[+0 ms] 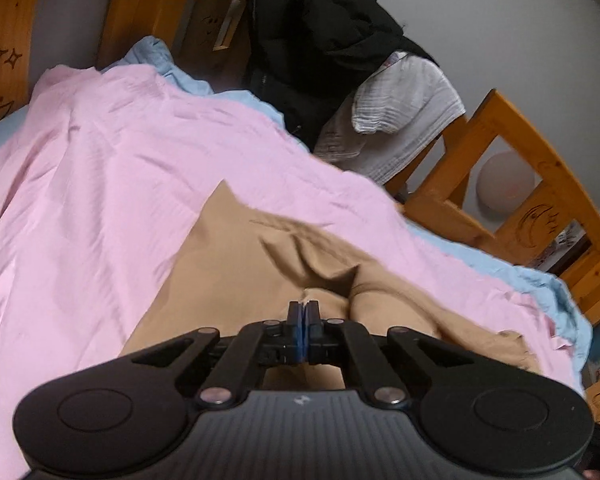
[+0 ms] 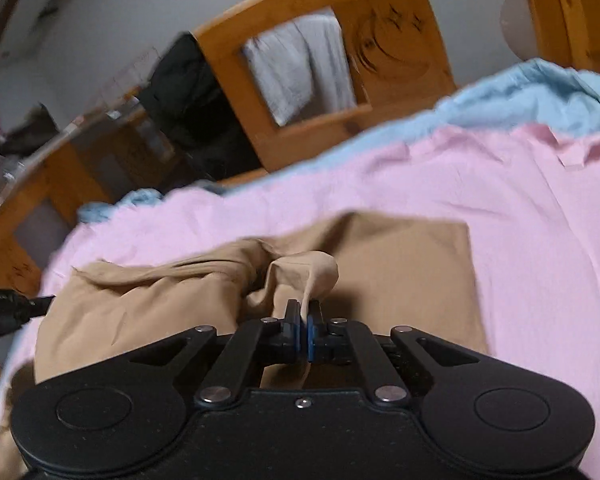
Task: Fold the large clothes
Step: 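Lay the held hem over the jacket body with both grippers and open them, then raise both open grippers away from the folded jacket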
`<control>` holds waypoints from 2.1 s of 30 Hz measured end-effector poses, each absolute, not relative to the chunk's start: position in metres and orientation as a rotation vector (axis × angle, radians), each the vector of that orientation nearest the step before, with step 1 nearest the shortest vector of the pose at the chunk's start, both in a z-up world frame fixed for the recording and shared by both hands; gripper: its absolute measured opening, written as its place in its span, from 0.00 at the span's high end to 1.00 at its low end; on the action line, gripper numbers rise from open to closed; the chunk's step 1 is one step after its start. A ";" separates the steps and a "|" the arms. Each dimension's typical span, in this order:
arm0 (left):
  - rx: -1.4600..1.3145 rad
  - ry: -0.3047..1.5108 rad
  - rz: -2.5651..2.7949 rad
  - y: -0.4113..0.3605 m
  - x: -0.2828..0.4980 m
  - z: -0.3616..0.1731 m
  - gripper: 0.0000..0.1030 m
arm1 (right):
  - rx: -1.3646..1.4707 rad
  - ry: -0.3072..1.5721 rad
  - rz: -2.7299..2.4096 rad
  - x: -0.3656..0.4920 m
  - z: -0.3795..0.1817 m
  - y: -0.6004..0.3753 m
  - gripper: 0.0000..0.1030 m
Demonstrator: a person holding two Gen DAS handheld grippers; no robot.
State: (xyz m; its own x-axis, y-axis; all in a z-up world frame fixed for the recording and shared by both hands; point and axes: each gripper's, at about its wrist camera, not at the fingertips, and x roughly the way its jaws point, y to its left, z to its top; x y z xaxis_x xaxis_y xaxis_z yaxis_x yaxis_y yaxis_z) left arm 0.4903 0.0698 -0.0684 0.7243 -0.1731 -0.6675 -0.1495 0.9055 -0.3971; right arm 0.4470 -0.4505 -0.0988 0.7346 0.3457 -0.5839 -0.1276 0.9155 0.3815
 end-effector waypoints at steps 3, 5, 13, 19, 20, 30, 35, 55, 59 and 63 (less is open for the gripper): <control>-0.431 0.824 -0.011 0.075 0.486 -0.082 1.00 | 0.313 0.705 0.230 0.446 -0.107 -0.460 0.97; -0.434 0.829 -0.023 0.078 0.479 -0.080 1.00 | 0.314 0.700 0.228 0.445 -0.109 -0.465 0.96; -0.186 0.672 -0.089 0.037 0.444 -0.033 0.49 | 0.007 0.518 0.184 0.414 -0.070 -0.448 0.56; -0.062 0.756 -0.208 -0.025 0.471 -0.047 0.45 | -0.144 0.456 0.396 0.420 -0.067 -0.393 0.58; -0.014 0.780 -0.193 -0.033 0.477 -0.055 0.45 | -0.154 0.466 0.402 0.423 -0.072 -0.385 0.59; 0.017 0.837 -0.234 -0.023 0.495 -0.070 0.40 | -0.022 0.523 0.332 0.429 -0.095 -0.396 0.50; 0.129 0.874 -0.219 -0.027 0.495 -0.077 0.36 | -0.132 0.627 0.316 0.433 -0.102 -0.386 0.46; -0.040 0.413 -0.523 0.007 0.354 0.011 0.01 | 0.016 0.485 0.025 0.271 0.055 -0.382 0.02; -0.183 0.443 -0.588 -0.010 0.347 0.019 0.01 | -0.045 0.496 -0.043 0.232 0.089 -0.375 0.01; -0.168 0.434 -0.614 -0.017 0.330 0.030 0.01 | -0.205 0.582 -0.101 0.203 0.111 -0.362 0.01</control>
State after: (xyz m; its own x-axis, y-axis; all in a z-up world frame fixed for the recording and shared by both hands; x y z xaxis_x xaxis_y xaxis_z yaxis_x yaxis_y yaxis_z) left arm 0.3301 -0.0172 0.0304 0.7310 -0.5897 -0.3433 0.5202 0.8073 -0.2788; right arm 0.2026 -0.3616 0.1113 0.8309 -0.1523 -0.5352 0.0366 0.9747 -0.2206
